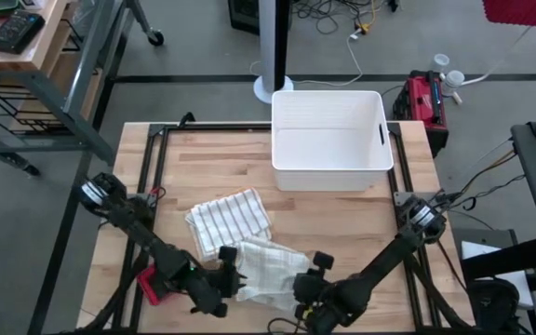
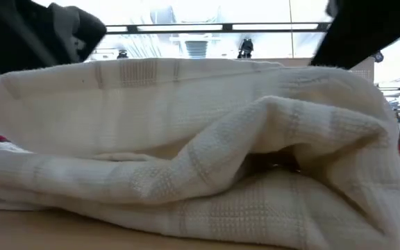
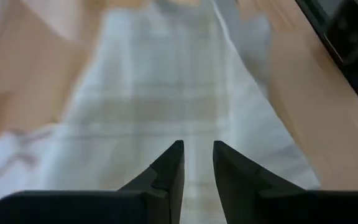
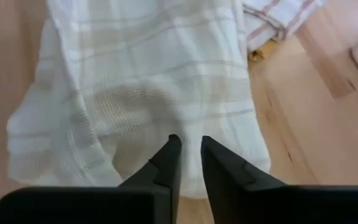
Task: Fold towel
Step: Fold the light gray patterned towel
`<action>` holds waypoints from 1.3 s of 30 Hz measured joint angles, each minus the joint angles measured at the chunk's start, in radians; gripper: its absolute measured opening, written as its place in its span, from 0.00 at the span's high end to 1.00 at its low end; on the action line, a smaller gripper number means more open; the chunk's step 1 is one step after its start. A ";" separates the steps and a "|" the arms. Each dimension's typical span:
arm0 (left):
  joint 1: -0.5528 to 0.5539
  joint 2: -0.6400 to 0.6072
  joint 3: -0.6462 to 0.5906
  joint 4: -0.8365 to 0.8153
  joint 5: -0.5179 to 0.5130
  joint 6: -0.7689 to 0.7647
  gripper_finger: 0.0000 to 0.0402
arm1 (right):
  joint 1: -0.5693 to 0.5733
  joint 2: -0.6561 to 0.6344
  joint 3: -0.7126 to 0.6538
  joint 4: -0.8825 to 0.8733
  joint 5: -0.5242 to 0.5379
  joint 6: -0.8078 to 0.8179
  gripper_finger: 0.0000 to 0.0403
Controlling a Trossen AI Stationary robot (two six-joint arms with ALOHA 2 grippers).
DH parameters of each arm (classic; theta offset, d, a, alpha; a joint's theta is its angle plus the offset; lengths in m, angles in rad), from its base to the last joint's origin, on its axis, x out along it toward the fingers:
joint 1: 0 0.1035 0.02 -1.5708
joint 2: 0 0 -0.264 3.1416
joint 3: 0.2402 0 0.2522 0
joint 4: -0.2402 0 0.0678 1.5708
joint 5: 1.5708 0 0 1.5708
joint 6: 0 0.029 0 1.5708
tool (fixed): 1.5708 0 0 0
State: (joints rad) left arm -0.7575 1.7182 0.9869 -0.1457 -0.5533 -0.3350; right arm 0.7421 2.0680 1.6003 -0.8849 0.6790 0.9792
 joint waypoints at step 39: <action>0.034 0.014 0.083 -0.199 0.067 -0.014 0.81 | 0.032 0.044 0.013 0.299 -0.103 -0.116 0.98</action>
State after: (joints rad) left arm -0.7236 1.7325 1.0699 -0.3445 -0.4863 -0.3494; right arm 0.7742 2.1117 1.6130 -0.5863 0.5760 0.8631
